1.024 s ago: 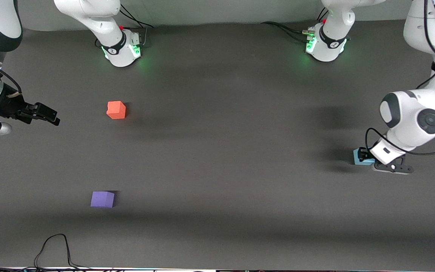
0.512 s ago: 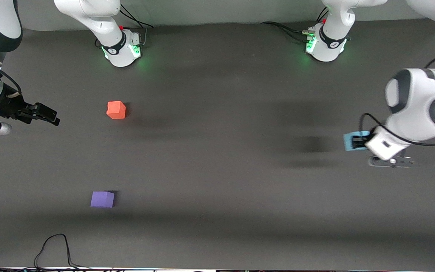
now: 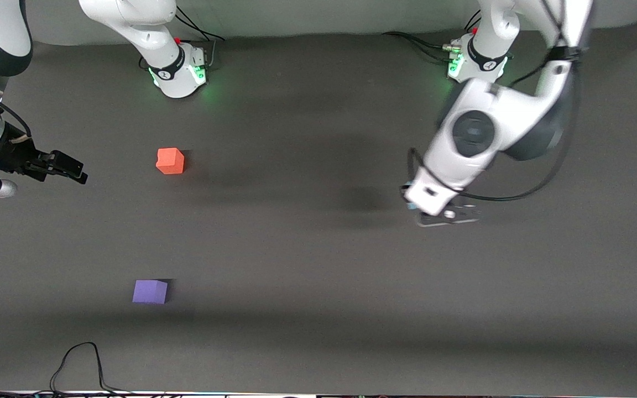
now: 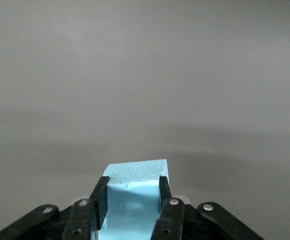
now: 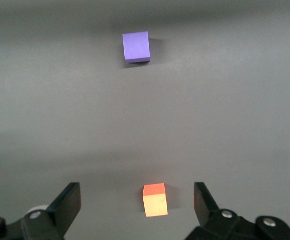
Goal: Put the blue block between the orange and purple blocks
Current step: 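Carry the blue cube with the left gripper to the table middle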
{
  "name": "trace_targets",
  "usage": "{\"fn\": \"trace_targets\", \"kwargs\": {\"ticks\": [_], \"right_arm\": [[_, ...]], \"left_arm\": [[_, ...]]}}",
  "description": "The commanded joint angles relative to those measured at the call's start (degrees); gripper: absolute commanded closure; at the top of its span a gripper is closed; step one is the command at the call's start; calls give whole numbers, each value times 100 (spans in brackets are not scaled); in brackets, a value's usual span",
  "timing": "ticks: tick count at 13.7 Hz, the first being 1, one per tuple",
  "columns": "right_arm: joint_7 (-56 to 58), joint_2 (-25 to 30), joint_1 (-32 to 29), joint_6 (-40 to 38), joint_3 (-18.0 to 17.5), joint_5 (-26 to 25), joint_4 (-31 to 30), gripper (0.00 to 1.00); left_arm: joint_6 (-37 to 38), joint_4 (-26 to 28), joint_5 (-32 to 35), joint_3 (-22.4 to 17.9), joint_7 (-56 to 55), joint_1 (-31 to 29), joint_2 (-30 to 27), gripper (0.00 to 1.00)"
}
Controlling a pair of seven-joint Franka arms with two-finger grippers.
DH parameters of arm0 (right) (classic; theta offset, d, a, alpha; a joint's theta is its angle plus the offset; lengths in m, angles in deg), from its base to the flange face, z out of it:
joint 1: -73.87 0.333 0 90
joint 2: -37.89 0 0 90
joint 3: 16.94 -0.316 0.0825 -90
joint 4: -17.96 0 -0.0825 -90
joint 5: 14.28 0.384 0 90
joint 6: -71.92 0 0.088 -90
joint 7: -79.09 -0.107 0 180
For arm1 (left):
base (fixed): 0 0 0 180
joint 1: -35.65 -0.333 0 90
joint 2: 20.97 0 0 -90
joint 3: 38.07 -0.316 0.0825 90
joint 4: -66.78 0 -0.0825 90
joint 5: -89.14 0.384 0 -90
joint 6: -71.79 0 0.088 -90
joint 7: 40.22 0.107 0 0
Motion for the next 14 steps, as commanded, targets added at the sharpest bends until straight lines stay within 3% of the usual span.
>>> {"fn": "trace_targets", "kwargs": {"ticks": [1, 5, 9, 11, 12, 13, 14], "right_arm": [[42, -62, -11, -79, 10, -61, 112, 0], [42, -62, -20, -79, 10, -52, 112, 0], [42, -71, -20, -79, 19, -43, 112, 0], [42, -71, -20, -79, 19, -43, 112, 0], [42, -71, -20, -79, 10, -43, 112, 0], [42, -71, -20, -79, 19, -43, 112, 0], [51, -106, -2, -79, 10, -52, 104, 0]], "left_arm": [[-243, -1036, 16, -129, -827, 761, 998, 67], [-832, -1443, 358, -146, -1646, 1658, 1992, 67], [-1334, -1434, 667, -146, -1946, 2063, 2415, 66], [-1483, -1434, 702, -146, -1946, 2151, 2486, 61], [-1510, -1434, 771, -146, -1937, 2160, 2512, 46], [-1510, -1434, 833, -138, -1928, 2152, 2513, 8], [-1493, -1443, 834, -138, -1902, 2143, 2469, 0]]}}
